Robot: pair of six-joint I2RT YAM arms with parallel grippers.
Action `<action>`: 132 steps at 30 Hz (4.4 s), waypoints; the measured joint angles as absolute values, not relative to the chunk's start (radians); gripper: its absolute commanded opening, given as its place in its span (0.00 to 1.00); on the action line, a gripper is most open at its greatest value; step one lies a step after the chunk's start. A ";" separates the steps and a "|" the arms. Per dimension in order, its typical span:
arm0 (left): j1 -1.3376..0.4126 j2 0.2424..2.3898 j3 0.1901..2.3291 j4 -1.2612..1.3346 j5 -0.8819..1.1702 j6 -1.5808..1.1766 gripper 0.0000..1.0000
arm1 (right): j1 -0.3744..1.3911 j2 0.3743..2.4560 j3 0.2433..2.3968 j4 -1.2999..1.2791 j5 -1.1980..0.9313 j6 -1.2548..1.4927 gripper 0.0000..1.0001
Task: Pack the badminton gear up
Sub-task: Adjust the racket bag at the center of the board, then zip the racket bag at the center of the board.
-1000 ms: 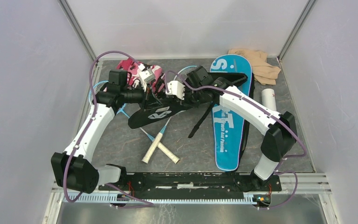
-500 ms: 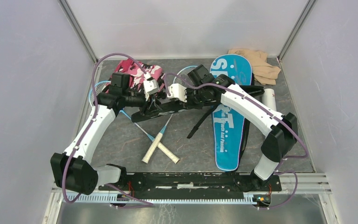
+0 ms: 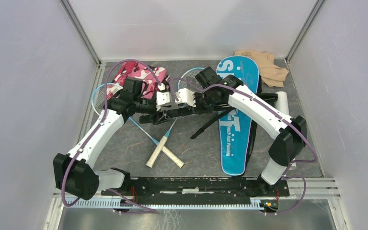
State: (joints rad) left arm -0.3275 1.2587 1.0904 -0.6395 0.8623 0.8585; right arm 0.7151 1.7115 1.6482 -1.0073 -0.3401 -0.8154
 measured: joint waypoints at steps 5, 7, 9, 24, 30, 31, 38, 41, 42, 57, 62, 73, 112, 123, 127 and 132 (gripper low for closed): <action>-0.377 1.265 1.089 -0.581 0.843 0.857 0.65 | 0.706 1.711 1.648 -1.018 -0.352 -0.817 0.00; -0.393 1.265 1.084 -0.548 0.841 0.857 0.53 | 0.701 1.711 1.648 -1.019 -0.367 -0.817 0.00; -0.402 1.265 1.073 -0.517 0.841 0.854 0.43 | 0.692 1.711 1.648 -1.019 -0.385 -0.817 0.00; -0.402 1.254 1.026 -0.393 0.788 0.762 0.02 | 0.609 1.717 1.650 -0.986 -0.521 -0.764 0.45; -0.401 1.254 1.011 -0.310 0.733 0.605 0.02 | 0.603 1.716 1.672 -0.907 -0.533 -0.629 0.63; -0.400 1.254 1.011 -0.305 0.730 0.588 0.02 | 0.602 1.715 1.682 -0.891 -0.537 -0.604 0.63; -0.399 1.254 1.011 -0.292 0.726 0.524 0.02 | 0.602 1.690 1.694 -0.783 -0.586 -0.451 0.62; -0.399 1.254 1.011 -0.289 0.727 0.505 0.02 | 0.602 1.690 1.695 -0.748 -0.615 -0.406 0.61; -0.399 1.254 1.011 -0.289 0.727 0.501 0.02 | 0.602 1.690 1.695 -0.742 -0.625 -0.397 0.61; -0.399 1.260 1.011 -0.273 0.727 0.464 0.02 | 0.618 1.697 1.686 -0.677 -0.711 -0.305 0.58; -0.399 1.262 1.011 -0.270 0.727 0.464 0.02 | 0.633 1.714 1.686 -0.670 -0.706 -0.300 0.54; -0.399 1.266 1.011 -0.266 0.730 0.464 0.02 | 0.646 1.723 1.686 -0.674 -0.653 -0.338 0.17; -0.368 1.265 1.040 -0.337 0.754 0.569 0.02 | 0.492 1.665 1.670 -0.945 -0.567 -0.829 0.00; -0.236 1.288 1.146 -0.530 0.858 0.691 0.02 | 0.425 1.625 1.621 -0.959 -0.517 -0.895 0.00; -0.163 1.302 1.192 -0.609 0.905 0.765 0.02 | 0.405 1.624 1.617 -0.958 -0.495 -0.918 0.00; -0.058 1.340 1.270 -0.728 0.978 0.880 0.02 | 0.368 1.616 1.595 -0.946 -0.464 -0.949 0.00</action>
State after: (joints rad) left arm -0.0578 1.3399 1.2697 -0.7277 0.9779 0.8799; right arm 0.3683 1.6157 1.5951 -0.9459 -0.4641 -0.9489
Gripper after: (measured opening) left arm 0.208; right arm 0.141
